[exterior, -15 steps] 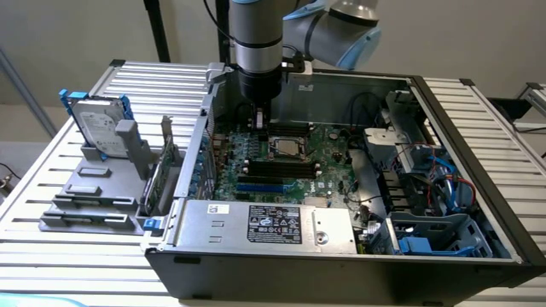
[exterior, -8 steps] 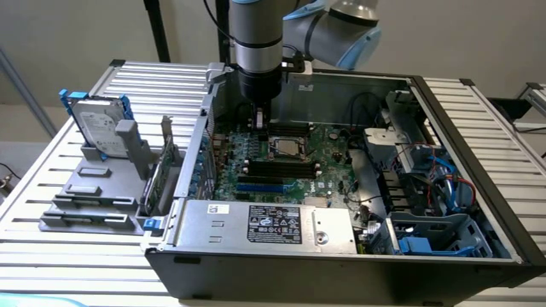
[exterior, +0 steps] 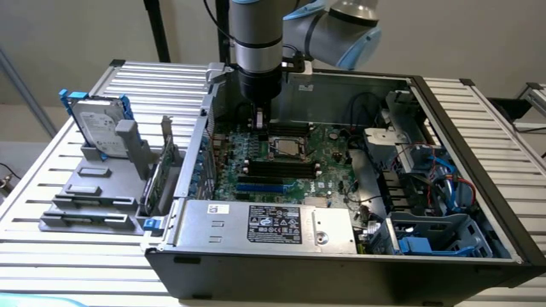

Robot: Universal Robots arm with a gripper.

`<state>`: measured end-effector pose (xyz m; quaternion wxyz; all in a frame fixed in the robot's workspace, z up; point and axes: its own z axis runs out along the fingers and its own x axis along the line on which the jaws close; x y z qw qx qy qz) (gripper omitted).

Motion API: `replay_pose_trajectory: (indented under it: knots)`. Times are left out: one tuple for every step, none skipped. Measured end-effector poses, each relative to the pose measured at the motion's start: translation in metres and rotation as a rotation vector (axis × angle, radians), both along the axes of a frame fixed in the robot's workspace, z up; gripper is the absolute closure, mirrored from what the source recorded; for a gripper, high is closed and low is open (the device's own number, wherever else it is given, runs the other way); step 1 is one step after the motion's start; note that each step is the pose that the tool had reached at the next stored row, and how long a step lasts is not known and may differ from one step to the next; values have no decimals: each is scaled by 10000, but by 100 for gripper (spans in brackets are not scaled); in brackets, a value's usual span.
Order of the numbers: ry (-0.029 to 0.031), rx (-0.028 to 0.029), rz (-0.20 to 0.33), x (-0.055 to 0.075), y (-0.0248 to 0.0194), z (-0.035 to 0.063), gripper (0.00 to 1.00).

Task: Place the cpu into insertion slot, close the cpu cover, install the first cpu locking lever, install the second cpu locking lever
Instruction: 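Close the cpu cover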

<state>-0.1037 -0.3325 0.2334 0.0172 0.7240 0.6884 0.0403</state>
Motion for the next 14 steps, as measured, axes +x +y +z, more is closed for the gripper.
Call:
replay_pose_trajectory:
  knots:
    - [0, -1, 1, 0, 0, 0, 89]
    - [0, 0, 1, 0, 0, 0, 89]
    - [0, 0, 1, 0, 0, 0, 89]
    - [1, -1, 1, 0, -1, 0, 89]
    - [0, 0, 0, 0, -1, 0, 89]
    - [0, 0, 1, 0, -1, 0, 89]
    - [0, 0, 0, 0, -1, 0, 89]
    - [1, 0, 0, 0, -1, 0, 89]
    - [0, 1, 0, 0, -1, 0, 89]
    - [0, 2, 0, 0, 0, 2, 89]
    - [1, 1, 1, 1, 0, 12, 89]
    - [1, 3, 3, 8, 1, 31, 89]
    - [1, 5, 1, 25, 2, 53, 89]
    - [5, 4, 0, 52, 2, 80, 89]
